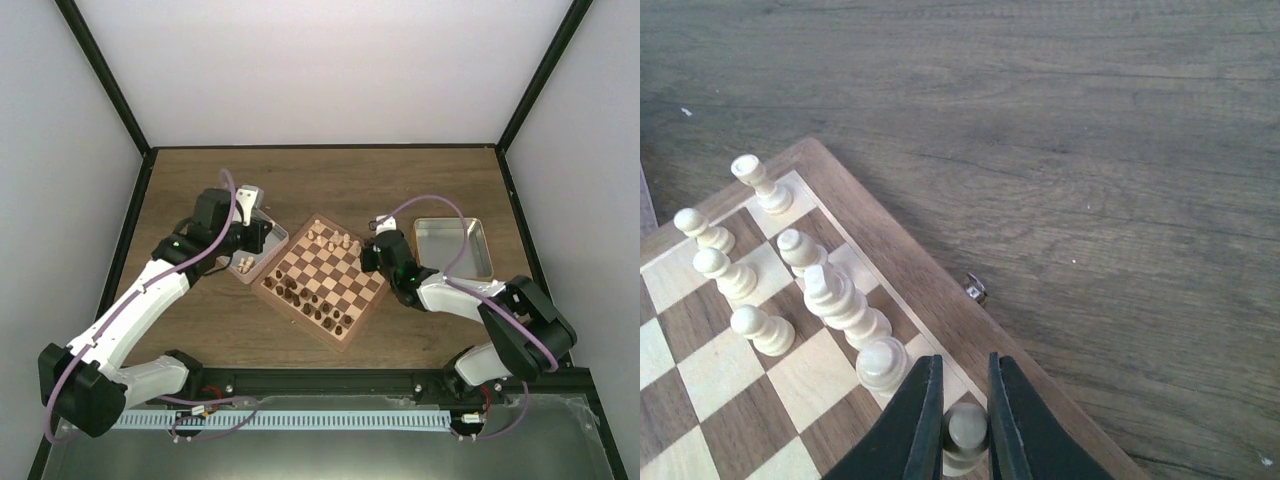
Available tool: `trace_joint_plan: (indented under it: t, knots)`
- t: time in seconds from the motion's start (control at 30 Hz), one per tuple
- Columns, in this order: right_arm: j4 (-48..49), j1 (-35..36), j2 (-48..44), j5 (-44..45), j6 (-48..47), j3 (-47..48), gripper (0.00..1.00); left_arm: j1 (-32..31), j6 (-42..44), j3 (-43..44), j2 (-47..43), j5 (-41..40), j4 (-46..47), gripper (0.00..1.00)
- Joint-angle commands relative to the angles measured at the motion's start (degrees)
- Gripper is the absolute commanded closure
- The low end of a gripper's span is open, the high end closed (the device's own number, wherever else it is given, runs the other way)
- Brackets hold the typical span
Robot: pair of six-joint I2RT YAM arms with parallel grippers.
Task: Set up the chess pieces on the board
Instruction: Place the chess piece on the chessboard.
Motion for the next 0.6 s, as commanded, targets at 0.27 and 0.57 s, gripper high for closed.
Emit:
trace_joint_plan:
  t: [0.27,0.57]
  knots:
    - [3.2,0.7,3.3,2.0,-0.2,-0.4,0.95,0.0,0.6,-1.0,-0.2,-0.7,0.7,0.96]
    - [2.3,0.8,3.5,3.2,-0.5,-0.5,0.92,0.1,0.9,-0.9,-0.1,-1.1,0.5,0.96]
